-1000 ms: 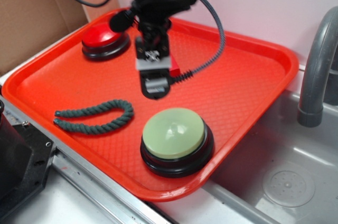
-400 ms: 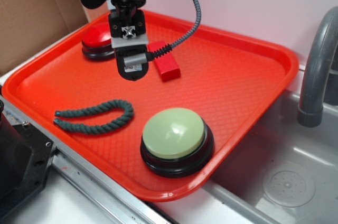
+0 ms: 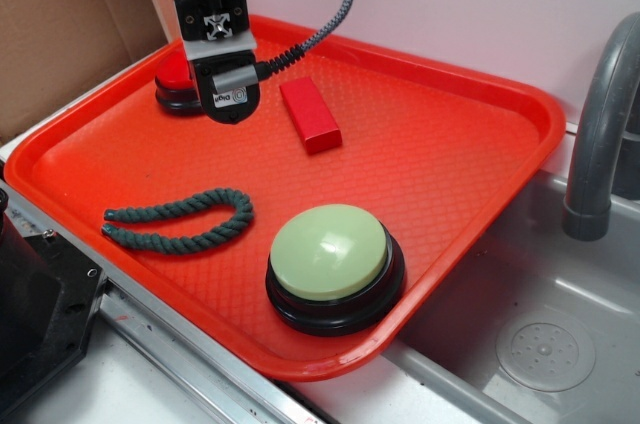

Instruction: Push the green button.

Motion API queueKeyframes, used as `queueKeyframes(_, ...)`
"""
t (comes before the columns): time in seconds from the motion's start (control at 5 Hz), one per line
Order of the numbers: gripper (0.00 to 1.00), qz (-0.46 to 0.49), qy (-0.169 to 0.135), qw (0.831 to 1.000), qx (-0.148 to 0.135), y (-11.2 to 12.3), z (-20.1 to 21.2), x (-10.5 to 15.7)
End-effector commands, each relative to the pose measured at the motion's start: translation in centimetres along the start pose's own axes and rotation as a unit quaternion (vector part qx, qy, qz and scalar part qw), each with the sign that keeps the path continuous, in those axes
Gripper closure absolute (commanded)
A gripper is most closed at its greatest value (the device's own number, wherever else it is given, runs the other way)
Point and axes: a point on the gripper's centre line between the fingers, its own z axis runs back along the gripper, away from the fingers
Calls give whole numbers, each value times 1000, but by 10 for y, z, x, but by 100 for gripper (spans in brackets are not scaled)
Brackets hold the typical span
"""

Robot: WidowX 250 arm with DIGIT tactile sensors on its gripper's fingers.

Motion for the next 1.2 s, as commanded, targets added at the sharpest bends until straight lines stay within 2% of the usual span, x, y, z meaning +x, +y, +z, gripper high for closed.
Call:
queueKeyframes(0.0, 0, 79, -34, 996, 7, -17, 18, 1)
queueKeyframes(0.4, 0, 121, -19, 992, 0, -15, 29, 1)
queueKeyframes(0.6, 0, 141, -22, 990, -9, -10, 34, -2)
queueKeyframes(0.8, 0, 130, -31, 991, 6, -8, 41, -5)
queueKeyframes(1.0, 0, 117, -30, 993, 8, -5, 40, -10)
